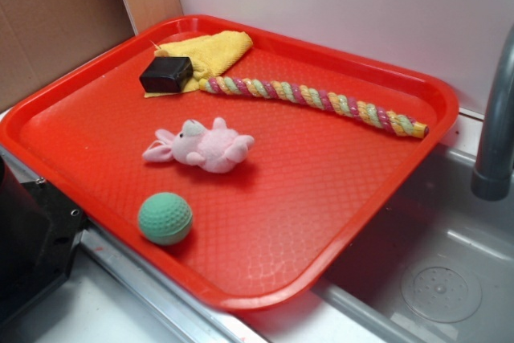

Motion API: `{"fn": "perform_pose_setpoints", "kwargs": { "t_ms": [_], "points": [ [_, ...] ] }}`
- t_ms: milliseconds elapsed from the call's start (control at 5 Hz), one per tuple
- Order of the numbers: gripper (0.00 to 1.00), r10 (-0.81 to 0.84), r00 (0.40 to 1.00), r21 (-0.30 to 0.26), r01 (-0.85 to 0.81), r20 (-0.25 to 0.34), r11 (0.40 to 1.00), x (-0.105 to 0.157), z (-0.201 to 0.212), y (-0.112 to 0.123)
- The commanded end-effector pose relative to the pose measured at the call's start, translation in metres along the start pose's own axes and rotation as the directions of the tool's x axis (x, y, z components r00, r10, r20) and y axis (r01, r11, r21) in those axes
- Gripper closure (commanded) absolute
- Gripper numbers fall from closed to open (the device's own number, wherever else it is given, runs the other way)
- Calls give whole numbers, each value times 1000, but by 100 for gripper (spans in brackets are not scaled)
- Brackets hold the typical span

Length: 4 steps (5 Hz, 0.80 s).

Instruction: Grab the multicolored rope.

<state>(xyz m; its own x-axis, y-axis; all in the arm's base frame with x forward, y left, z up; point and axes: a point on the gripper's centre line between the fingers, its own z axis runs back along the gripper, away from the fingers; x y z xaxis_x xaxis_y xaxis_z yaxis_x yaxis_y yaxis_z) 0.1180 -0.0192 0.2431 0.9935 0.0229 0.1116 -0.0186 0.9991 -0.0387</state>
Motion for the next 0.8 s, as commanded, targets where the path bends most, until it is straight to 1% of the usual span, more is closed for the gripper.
{"fn": "perform_pose_setpoints", "kwargs": {
  "t_ms": [0,200,400,600],
  "points": [
    [0,0,1000,0,0,0,1000,0,0,0],
    [0,6,1000,4,-6,9,1000,3,-2,4],
    [0,-74,996,-14,74,43,997,13,-10,16],
    [0,-129,989,15,128,68,992,26,-22,25]
  ]
}}
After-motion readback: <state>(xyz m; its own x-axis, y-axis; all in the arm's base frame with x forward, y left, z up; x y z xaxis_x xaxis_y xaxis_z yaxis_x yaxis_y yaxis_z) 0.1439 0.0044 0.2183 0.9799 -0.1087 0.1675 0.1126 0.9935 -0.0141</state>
